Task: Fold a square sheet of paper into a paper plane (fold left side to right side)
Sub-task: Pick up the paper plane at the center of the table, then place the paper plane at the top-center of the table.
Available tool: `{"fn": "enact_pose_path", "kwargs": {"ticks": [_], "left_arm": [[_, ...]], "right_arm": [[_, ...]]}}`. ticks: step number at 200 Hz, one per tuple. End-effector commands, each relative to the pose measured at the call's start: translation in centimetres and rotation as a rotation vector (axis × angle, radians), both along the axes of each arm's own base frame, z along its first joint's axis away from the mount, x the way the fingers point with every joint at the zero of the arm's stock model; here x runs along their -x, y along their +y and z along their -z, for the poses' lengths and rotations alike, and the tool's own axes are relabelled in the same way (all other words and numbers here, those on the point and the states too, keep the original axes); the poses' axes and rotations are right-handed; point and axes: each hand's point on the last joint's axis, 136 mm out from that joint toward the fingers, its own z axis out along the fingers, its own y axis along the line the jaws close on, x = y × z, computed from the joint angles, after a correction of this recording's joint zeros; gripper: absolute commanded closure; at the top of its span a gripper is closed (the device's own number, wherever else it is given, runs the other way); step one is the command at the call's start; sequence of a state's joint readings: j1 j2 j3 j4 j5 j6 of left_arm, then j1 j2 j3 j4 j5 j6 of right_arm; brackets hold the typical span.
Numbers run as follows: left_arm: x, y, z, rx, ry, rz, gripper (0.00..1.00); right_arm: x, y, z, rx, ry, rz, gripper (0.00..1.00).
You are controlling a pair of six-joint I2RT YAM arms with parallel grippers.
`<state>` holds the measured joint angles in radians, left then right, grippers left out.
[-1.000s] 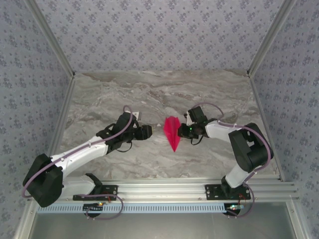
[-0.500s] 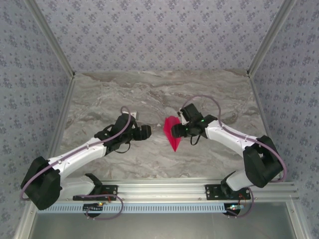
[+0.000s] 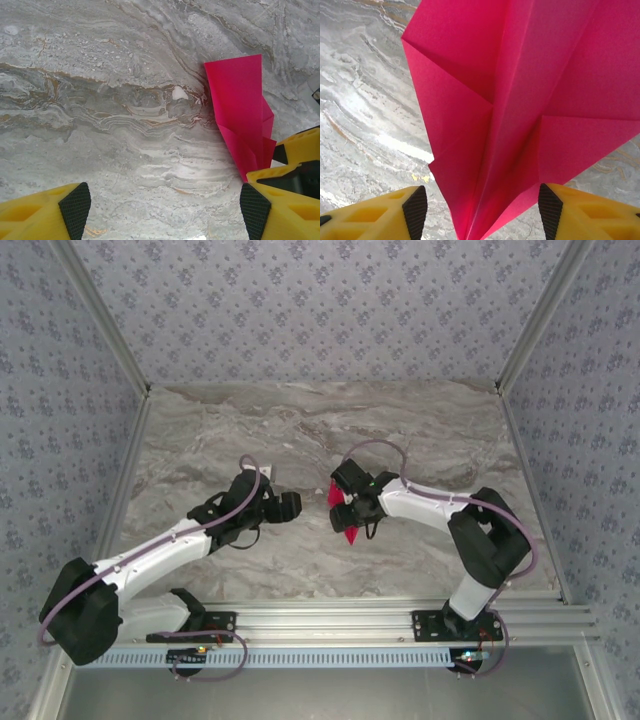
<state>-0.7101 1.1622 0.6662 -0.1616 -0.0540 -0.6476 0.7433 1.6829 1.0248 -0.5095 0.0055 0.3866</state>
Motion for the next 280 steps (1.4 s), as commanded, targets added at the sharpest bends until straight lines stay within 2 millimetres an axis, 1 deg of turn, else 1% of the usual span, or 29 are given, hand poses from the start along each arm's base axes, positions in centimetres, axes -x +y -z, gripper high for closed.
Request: {"fn": "enact_pose_path", "kwargs": {"ticks": [1,27,52,85,100,111,123,132,146,149,151,154,171,186,195,197,200,205,219,240,280], "left_arm": [[-0.1,0.8,-0.2,-0.015,-0.012,-0.021,0.19],[0.0,0.8,-0.2,-0.017,-0.01,-0.021,0.19],[0.0,1.0,-0.1,-0.023,-0.008,-0.027,0.19],[0.0,1.0,-0.2,-0.024,-0.009,-0.027,0.18],[0.1,1.1,-0.1,-0.025,-0.008,-0.029,0.19],[0.1,1.2,-0.2,-0.027,-0.008,-0.029,0.19],[0.2,1.3,-0.3,-0.026,-0.009,-0.03,0.18],[0.3,1.3,-0.4,-0.025,-0.014,-0.028,0.18],[0.4,1.3,-0.6,-0.02,-0.016,-0.024,0.18],[0.4,1.3,-0.6,-0.018,-0.016,-0.022,0.18],[0.5,1.3,-0.5,-0.02,-0.015,-0.02,0.18],[0.5,1.3,-0.6,-0.017,-0.015,-0.019,0.18],[0.7,1.0,-0.7,-0.008,-0.017,0.002,0.17],[1.0,0.7,-0.8,0.002,-0.021,0.028,0.14],[1.1,0.5,-0.8,0.011,-0.022,0.04,0.1],[1.1,0.5,-0.9,0.012,-0.023,0.042,0.09],[1.1,0.5,-0.9,0.013,-0.026,0.044,0.08],[1.2,0.4,-0.9,0.018,-0.027,0.048,0.06],[1.3,0.4,-0.9,0.018,-0.028,0.058,0.02],[1.4,0.1,-1.0,0.021,-0.03,0.082,0.02],[1.7,-0.1,-0.9,0.018,-0.023,0.104,0.02]], "right_arm": [[-0.6,-0.1,0.0,0.036,-0.012,0.027,0.41],[-0.9,-0.3,0.6,0.062,-0.011,0.036,0.48],[-1.3,0.0,0.7,0.055,-0.022,0.039,0.54],[-1.8,-0.1,0.7,0.059,-0.041,0.051,0.71],[-2.0,-0.1,0.6,0.044,-0.036,0.064,0.8],[-2.5,0.0,0.3,0.018,-0.037,0.076,0.86],[-3.1,0.0,-0.1,-0.008,-0.038,0.09,0.9],[-3.9,-0.1,-0.7,-0.018,-0.044,0.099,0.91],[-5.7,-0.5,-1.8,-0.026,-0.053,0.128,0.91],[-5.8,-0.8,-1.7,-0.02,-0.046,0.135,0.91],[-6.6,-0.5,-2.5,-0.032,-0.061,0.141,0.91],[-7.2,-0.6,-2.9,-0.037,-0.066,0.151,0.91],[-10.0,-1.3,-3.8,-0.045,-0.065,0.215,0.91],[-12.0,-1.9,-3.6,-0.035,-0.041,0.258,0.91],[-13.2,-2.1,-3.4,-0.03,-0.028,0.276,0.91],[-13.3,-2.2,-3.1,-0.023,-0.022,0.282,0.91],[-13.8,-2.2,-3.3,-0.022,-0.025,0.289,0.91],[-14.3,-2.4,-2.9,-0.012,-0.015,0.299,0.91],[-15.8,-2.7,-2.6,0.005,-0.016,0.321,0.91],[-17.1,-2.6,-1.7,0.025,-0.005,0.325,0.91],[-17.8,-2.6,-0.3,0.05,0.021,0.326,0.9]]}}
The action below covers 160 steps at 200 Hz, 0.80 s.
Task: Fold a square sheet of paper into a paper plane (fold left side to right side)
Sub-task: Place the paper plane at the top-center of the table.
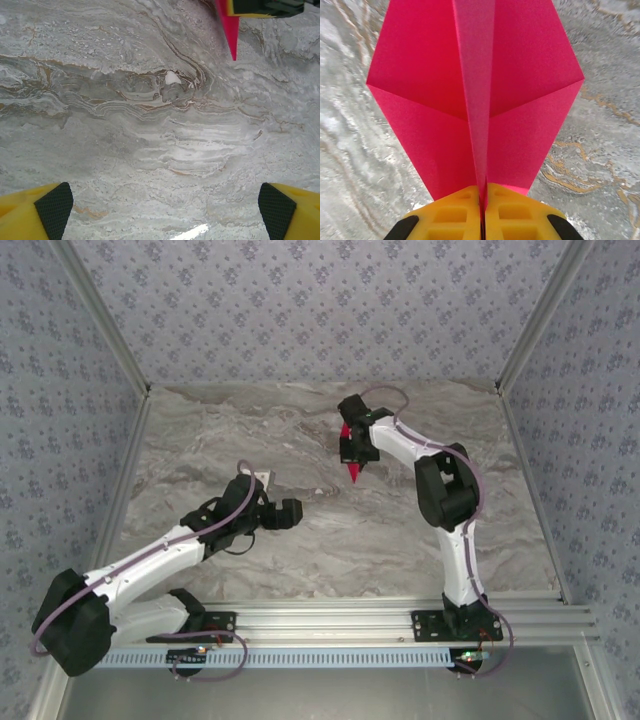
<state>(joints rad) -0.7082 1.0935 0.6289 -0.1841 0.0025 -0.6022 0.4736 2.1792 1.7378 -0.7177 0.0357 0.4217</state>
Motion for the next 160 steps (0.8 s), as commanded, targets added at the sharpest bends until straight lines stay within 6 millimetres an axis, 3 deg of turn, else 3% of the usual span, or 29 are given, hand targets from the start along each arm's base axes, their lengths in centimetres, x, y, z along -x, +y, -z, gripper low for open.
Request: {"fn": "enact_pose_path", "kwargs": {"ticks": [1,46,79,121,160], "left_arm": [[0.1,-0.3,-0.8,0.011,-0.02,0.034,0.02],[0.0,-0.3,-1.1,0.007,-0.028,0.033,0.02],[-0.8,0.1,-2.0,0.014,-0.042,0.015,0.02],[-2.6,1.5,-4.0,0.071,-0.051,-0.04,0.02],[-4.8,5.2,-5.8,0.11,-0.062,-0.16,0.02]], "right_arm": [[0.3,-0.6,0.4,0.035,0.046,0.014,0.9],[0.6,-0.5,1.6,0.043,0.081,-0.002,0.87],[0.8,-0.4,0.4,0.047,0.064,-0.024,0.7],[1.7,-0.9,-5.6,0.077,-0.03,-0.067,0.54],[5.0,-3.2,-11.9,0.083,-0.161,-0.085,0.38]]}}
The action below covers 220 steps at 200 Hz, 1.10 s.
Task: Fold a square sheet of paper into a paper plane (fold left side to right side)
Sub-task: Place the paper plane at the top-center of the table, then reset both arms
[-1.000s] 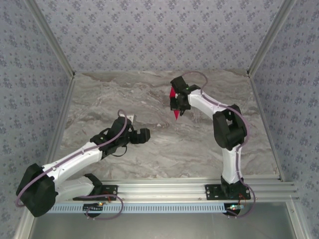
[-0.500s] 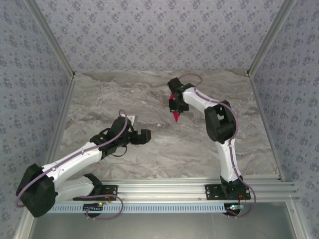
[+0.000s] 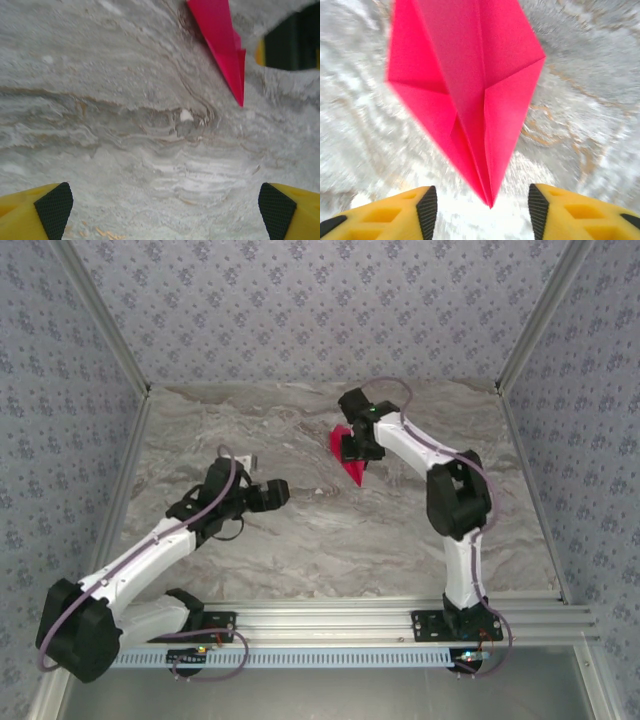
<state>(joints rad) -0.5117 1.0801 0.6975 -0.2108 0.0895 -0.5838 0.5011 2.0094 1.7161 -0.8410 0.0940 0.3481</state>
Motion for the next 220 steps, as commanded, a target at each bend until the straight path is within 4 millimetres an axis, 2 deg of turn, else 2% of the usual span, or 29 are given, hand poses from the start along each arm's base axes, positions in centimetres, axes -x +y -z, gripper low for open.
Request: {"fn": "enact_pose_path", "kwargs": {"ticks": [1,36,54,57,64,73,92,111,142,170,193,220], "left_arm": [[-1.1,1.7,-2.9,0.04,-0.042,-0.045,0.02],[-3.2,8.2,-4.3,-0.063,-0.126,-0.29,0.02],[-4.0,11.4,-5.3,-0.181,-0.216,-0.41,0.02],[-4.1,11.7,-5.4,-0.198,-0.23,-0.421,0.02],[-4.3,12.7,-5.5,-0.246,-0.259,-0.46,0.02],[-4.5,13.7,-5.6,-0.306,-0.298,-0.489,0.02],[-5.2,14.9,-5.3,-0.442,-0.372,-0.485,0.02],[-5.7,15.8,-4.1,-0.566,-0.399,-0.467,0.02],[-6.7,17.6,-0.3,-0.654,-0.354,-0.459,0.02],[-7.2,18.7,2.5,-0.672,-0.385,-0.471,0.02],[-7.8,18.6,3.9,-0.637,-0.416,-0.433,0.02],[-9.0,17.8,3.5,-0.6,-0.487,-0.375,0.02]], "right_arm": [[2.5,-2.2,-5.9,0.019,-0.111,-0.01,0.38],[5.1,-6.6,-10.1,0.01,-0.316,0.009,0.21],[6.0,-10.6,-11.2,0.031,-0.423,0.085,0.07],[6.5,-11.5,-10.3,0.046,-0.412,0.1,0.04],[6.7,-13.1,-10.3,0.048,-0.454,0.148,0.0],[7.0,-15.3,-10.5,0.044,-0.504,0.208,0.0],[7.7,-19.5,-8.6,0.043,-0.551,0.31,0.0],[8.0,-22.8,-6.2,0.074,-0.594,0.383,0.0],[7.8,-25.1,-2.3,0.115,-0.679,0.4,0.0],[6.7,-25.0,0.0,0.091,-0.72,0.353,0.0],[5.7,-24.6,0.6,0.083,-0.753,0.31,0.0],[4.5,-24.2,0.1,0.07,-0.806,0.253,0.0]]}}
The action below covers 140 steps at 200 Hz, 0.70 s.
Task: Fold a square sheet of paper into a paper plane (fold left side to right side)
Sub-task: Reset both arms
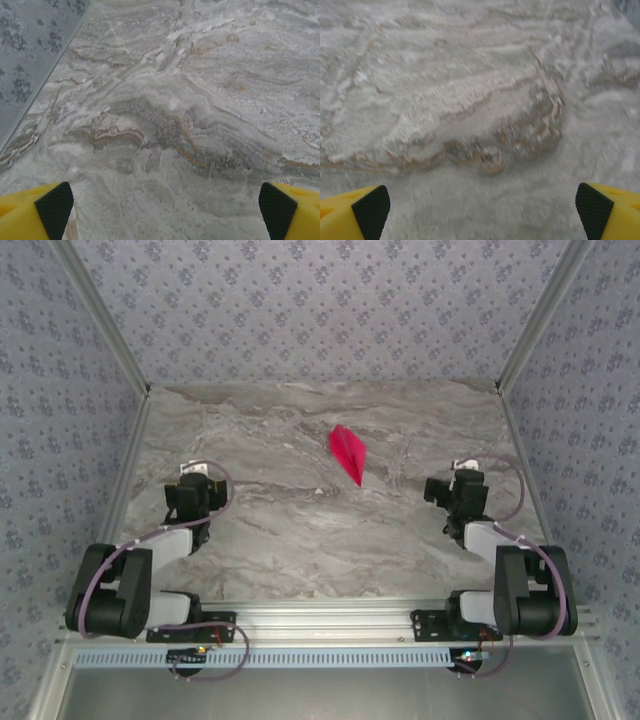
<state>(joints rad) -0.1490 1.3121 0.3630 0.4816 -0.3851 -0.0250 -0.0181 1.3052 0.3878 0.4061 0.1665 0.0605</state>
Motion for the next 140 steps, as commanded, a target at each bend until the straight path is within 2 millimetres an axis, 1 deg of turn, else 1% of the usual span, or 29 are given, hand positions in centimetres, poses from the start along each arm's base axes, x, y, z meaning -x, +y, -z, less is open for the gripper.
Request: {"fn": "enact_pose_path", "kwargs": {"ticks": [1,5,16,23,31,39,44,53,58,65,72,81,87,140], "left_arm": [[-2.8,-1.3,-3.9,0.02,-0.199,0.104,0.02],[-3.0,-1.5,-3.9,0.024,-0.204,0.117,0.02],[-3.5,-1.3,-3.1,0.031,-0.206,0.133,0.02],[-3.8,-1.1,-2.5,0.051,-0.208,0.135,0.02],[-4.0,-0.2,-1.8,0.088,-0.197,0.114,0.02],[-4.1,-0.1,-1.2,0.123,-0.203,0.128,0.02],[-4.2,0.0,-1.2,0.127,-0.217,0.128,0.02],[-4.1,-0.2,-0.9,0.133,-0.181,0.139,0.02],[-4.3,-0.3,-0.9,0.131,-0.174,0.146,0.02],[-4.7,-0.5,-0.9,0.134,-0.167,0.16,0.02],[-4.9,-0.5,-0.6,0.152,-0.138,0.157,0.02],[-4.9,0.0,-0.7,0.186,-0.15,0.156,0.02],[-4.9,0.2,-0.6,0.19,-0.145,0.152,0.02],[-4.9,0.2,-0.6,0.187,-0.146,0.151,0.02]], "right_arm": [[-2.6,0.4,-3.4,0.03,-0.18,-0.069,0.0],[-2.7,0.4,-3.3,0.024,-0.18,-0.074,0.0],[-3.1,0.4,-3.2,-0.011,-0.198,-0.083,0.0],[-3.2,0.4,-2.6,-0.022,-0.2,-0.088,0.0],[-3.5,0.7,-2.0,-0.027,-0.203,-0.104,0.0],[-3.7,1.0,-1.2,-0.032,-0.194,-0.124,0.0],[-3.9,1.1,-0.7,-0.033,-0.192,-0.136,0.0],[-4.0,1.7,-1.0,-0.033,-0.19,-0.168,0.0],[-4.0,1.7,-0.6,-0.036,-0.167,-0.17,0.0],[-4.2,1.7,-1.0,-0.033,-0.194,-0.172,0.0],[-4.0,1.7,-0.7,-0.037,-0.172,-0.172,0.0],[-4.2,1.7,-0.9,-0.034,-0.187,-0.172,0.0],[-4.1,1.7,-0.7,-0.035,-0.173,-0.17,0.0],[-4.2,2.0,-0.8,-0.002,-0.173,-0.167,0.0]]}}
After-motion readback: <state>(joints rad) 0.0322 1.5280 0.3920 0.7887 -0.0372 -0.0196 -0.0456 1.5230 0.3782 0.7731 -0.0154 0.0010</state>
